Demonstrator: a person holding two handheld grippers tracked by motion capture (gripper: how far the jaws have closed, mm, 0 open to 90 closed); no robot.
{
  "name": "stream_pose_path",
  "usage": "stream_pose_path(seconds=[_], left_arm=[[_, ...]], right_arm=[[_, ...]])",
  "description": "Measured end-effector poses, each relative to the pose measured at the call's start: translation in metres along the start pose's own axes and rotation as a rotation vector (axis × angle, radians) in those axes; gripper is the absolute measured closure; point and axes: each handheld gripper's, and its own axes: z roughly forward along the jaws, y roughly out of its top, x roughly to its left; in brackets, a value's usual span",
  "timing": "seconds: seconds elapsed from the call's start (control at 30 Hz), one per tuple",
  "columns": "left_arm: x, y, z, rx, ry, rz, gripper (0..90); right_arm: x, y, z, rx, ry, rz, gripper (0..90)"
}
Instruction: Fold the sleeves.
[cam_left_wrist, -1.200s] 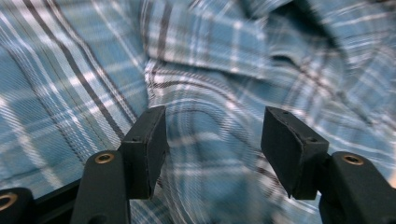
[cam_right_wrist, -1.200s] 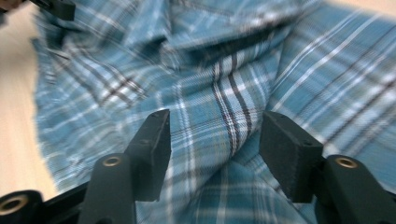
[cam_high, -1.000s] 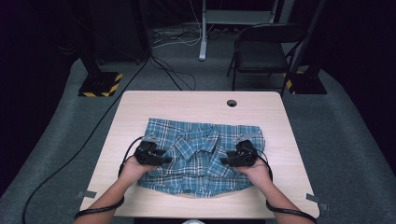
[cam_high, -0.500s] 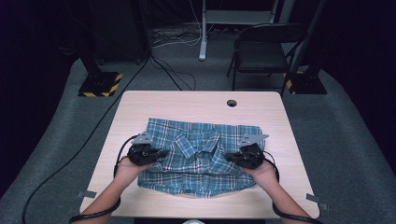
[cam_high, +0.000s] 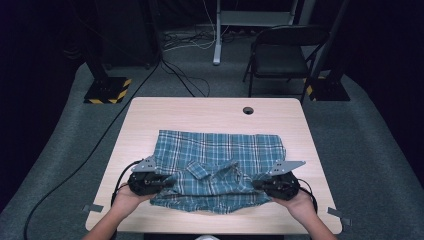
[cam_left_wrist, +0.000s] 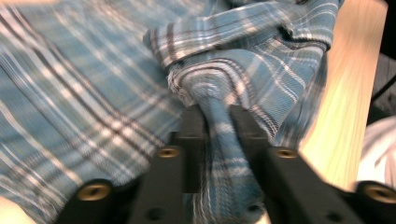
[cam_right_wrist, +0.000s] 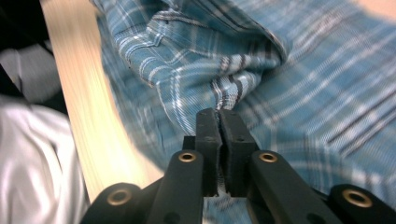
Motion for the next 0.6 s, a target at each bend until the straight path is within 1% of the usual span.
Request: stream_pose_path(seconds=[0.03, 0.07, 0.1, 0.13, 0.2, 0.23, 0.27, 0.33, 0.4, 0.5, 0.53, 0.57, 0.6], left_arm=[[0.001, -0.002, 0.002, 0.006, 0.004, -0.012, 61.7], [0.002, -0.002, 0.003, 0.011, 0.012, -0.028, 53.7], [0.004, -0.002, 0.003, 0.003, 0.021, -0.044, 46.2], [0.005, -0.001, 0.002, -0.006, 0.025, -0.049, 43.5], [0.005, 0.003, 0.001, -0.009, 0.040, -0.043, 40.3], [0.005, 0.005, 0.001, -0.011, 0.045, -0.041, 37.8], [0.005, 0.007, 0.002, -0.007, 0.046, -0.035, 37.1], [0.004, 0.011, 0.006, 0.004, 0.060, -0.020, 35.7], [0.005, 0.013, 0.012, 0.023, 0.063, -0.010, 34.3], [0.004, 0.015, 0.027, 0.073, 0.087, 0.026, 32.7], [0.004, 0.015, 0.027, 0.073, 0.087, 0.026, 32.4], [0.004, 0.015, 0.037, 0.105, 0.103, 0.044, 31.8], [0.004, 0.015, 0.037, 0.105, 0.103, 0.044, 31.4]], right_arm=[[0.001, -0.004, 0.002, 0.023, -0.005, -0.004, 80.4], [0.002, -0.008, 0.003, 0.038, -0.010, 0.003, 72.0], [0.001, -0.010, 0.003, 0.040, -0.021, 0.022, 68.8], [0.001, -0.012, 0.001, 0.032, -0.021, 0.038, 67.1], [0.000, -0.011, -0.002, 0.017, -0.030, 0.039, 63.3], [0.000, -0.010, -0.002, 0.007, -0.035, 0.038, 61.1], [-0.001, -0.008, -0.003, 0.002, -0.035, 0.042, 59.3], [-0.003, -0.004, 0.000, 0.008, -0.040, 0.040, 57.7], [-0.007, -0.001, 0.006, 0.013, -0.039, 0.048, 54.3], [-0.010, 0.005, 0.019, 0.019, -0.032, 0.056, 51.3], [-0.010, 0.005, 0.019, 0.019, -0.032, 0.056, 51.3], [-0.011, 0.009, 0.029, 0.031, -0.034, 0.043, 49.5], [-0.012, 0.010, 0.035, 0.040, -0.031, 0.040, 48.4]])
